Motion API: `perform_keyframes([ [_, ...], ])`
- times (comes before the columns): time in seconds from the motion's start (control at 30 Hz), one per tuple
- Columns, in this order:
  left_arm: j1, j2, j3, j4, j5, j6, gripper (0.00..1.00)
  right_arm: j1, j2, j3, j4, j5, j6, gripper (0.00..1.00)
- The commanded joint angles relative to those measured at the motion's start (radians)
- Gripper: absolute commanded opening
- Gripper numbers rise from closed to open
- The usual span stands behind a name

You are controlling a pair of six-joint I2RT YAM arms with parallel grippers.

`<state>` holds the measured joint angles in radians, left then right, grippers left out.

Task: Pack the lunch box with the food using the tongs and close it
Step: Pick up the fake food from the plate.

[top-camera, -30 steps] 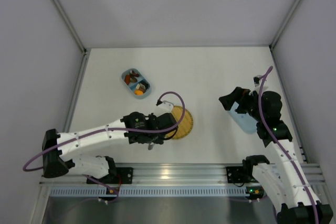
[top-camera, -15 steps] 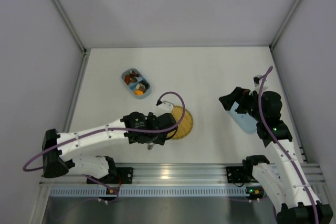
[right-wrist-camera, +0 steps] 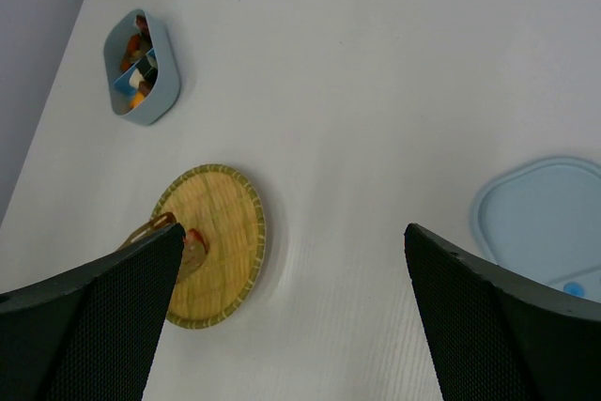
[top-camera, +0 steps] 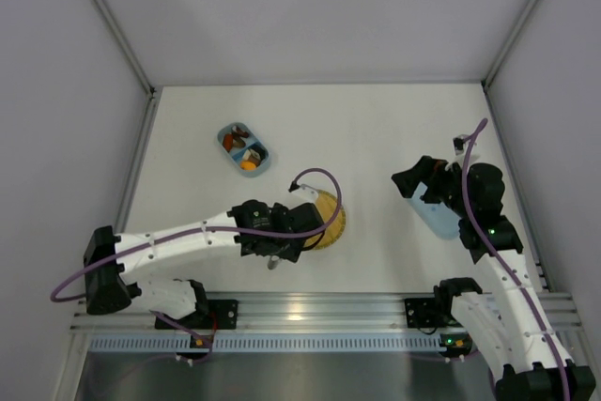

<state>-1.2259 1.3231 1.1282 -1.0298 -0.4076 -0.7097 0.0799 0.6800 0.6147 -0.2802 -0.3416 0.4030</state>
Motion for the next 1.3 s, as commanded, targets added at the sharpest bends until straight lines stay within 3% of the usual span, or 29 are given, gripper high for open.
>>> perform_keyframes([
  [0.0, -0.006, 0.011, 0.042, 0.039, 0.006, 0.019, 0.51, -0.016, -0.019, -0.004, -0.002, -0.002, -0.013, 0.99],
  [0.33, -0.006, 0.013, 0.042, 0.039, 0.027, 0.024, 0.49, -0.015, -0.014, -0.009, 0.001, 0.000, -0.013, 1.00],
  [0.77, -0.006, 0.004, 0.045, 0.013, 0.003, 0.009, 0.38, -0.017, -0.008, -0.001, -0.001, -0.004, -0.013, 1.00],
  [1.27, -0.004, -0.045, 0.102, -0.049, -0.111, -0.014, 0.36, -0.015, -0.002, 0.011, -0.002, -0.004, -0.015, 0.99],
])
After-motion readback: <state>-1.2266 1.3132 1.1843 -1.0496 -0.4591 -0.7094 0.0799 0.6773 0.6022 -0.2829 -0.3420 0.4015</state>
